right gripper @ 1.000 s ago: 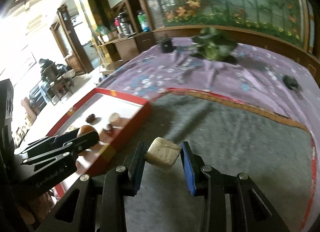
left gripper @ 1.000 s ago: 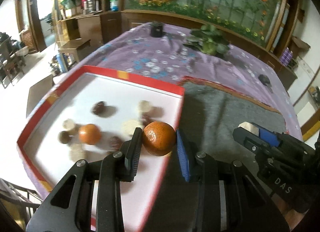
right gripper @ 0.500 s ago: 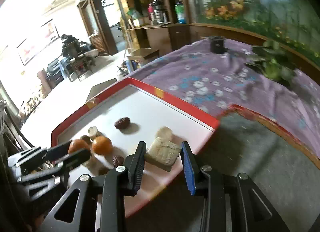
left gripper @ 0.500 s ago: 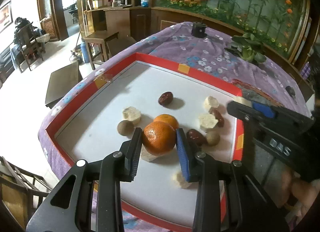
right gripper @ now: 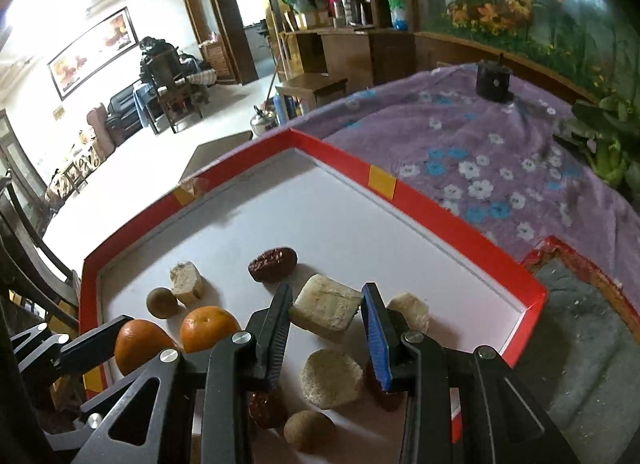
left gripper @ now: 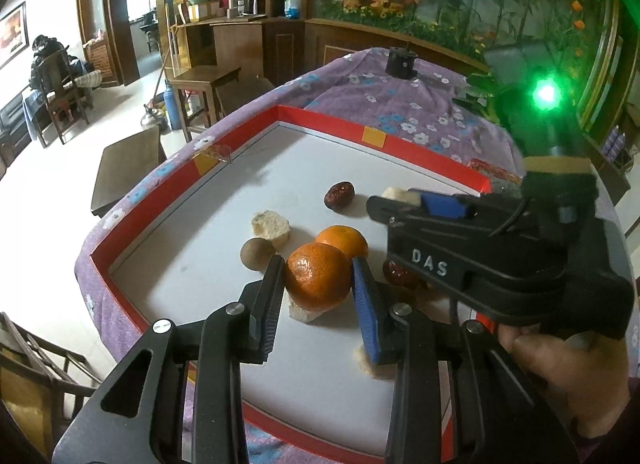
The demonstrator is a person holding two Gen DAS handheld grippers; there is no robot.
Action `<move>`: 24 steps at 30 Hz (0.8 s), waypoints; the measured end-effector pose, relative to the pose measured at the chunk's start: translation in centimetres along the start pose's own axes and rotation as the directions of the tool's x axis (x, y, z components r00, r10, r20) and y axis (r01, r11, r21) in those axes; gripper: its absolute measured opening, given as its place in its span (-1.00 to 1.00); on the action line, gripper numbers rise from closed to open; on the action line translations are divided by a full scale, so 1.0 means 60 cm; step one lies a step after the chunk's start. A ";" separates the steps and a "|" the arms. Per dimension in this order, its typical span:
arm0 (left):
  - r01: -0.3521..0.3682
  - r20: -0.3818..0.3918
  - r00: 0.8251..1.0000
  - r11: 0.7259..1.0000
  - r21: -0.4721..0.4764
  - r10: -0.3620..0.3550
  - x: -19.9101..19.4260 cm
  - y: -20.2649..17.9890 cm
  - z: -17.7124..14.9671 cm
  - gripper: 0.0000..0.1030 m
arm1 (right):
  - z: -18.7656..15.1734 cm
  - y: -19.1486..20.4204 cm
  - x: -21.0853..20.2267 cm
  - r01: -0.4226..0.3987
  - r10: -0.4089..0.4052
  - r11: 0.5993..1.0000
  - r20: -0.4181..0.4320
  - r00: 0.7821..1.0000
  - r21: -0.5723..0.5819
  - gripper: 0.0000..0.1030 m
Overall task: Organize fruits
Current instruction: 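Open both grippers to drop the orange and cube into the tray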
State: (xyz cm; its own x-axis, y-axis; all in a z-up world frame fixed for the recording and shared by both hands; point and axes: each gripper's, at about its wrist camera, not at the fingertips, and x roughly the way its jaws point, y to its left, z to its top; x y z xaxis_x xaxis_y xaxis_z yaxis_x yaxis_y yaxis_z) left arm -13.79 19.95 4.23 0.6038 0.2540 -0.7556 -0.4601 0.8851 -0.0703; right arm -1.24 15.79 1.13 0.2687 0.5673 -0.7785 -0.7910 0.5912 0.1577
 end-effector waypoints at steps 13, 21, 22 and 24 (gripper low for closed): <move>-0.039 0.043 0.998 0.999 0.003 0.038 -0.007 -0.009 -0.012 0.24 | -0.016 0.007 -0.029 -0.040 0.039 0.999 0.036 0.999 0.017 -0.18; -0.070 0.108 0.992 0.997 0.014 0.069 -0.038 -0.028 -0.020 0.32 | -0.060 -0.016 -0.139 0.022 -0.030 0.998 0.145 0.989 0.056 -0.13; -0.069 0.111 0.992 0.998 0.013 0.067 -0.040 -0.030 -0.020 0.32 | -0.068 -0.020 -0.157 0.034 -0.045 0.997 0.163 0.986 0.067 -0.13; -0.066 0.134 0.989 0.998 0.013 0.064 -0.052 -0.040 -0.022 0.32 | -0.087 -0.024 -0.187 0.061 -0.074 0.995 0.195 0.978 0.075 -0.08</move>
State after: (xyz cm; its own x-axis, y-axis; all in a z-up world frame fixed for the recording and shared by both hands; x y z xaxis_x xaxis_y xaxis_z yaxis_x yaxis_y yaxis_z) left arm -15.45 16.52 5.87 0.6549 0.3599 -0.6646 -0.4909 0.8712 -0.0120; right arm -5.98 5.61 6.45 0.4286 0.6227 -0.6546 -0.7299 0.6657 0.1554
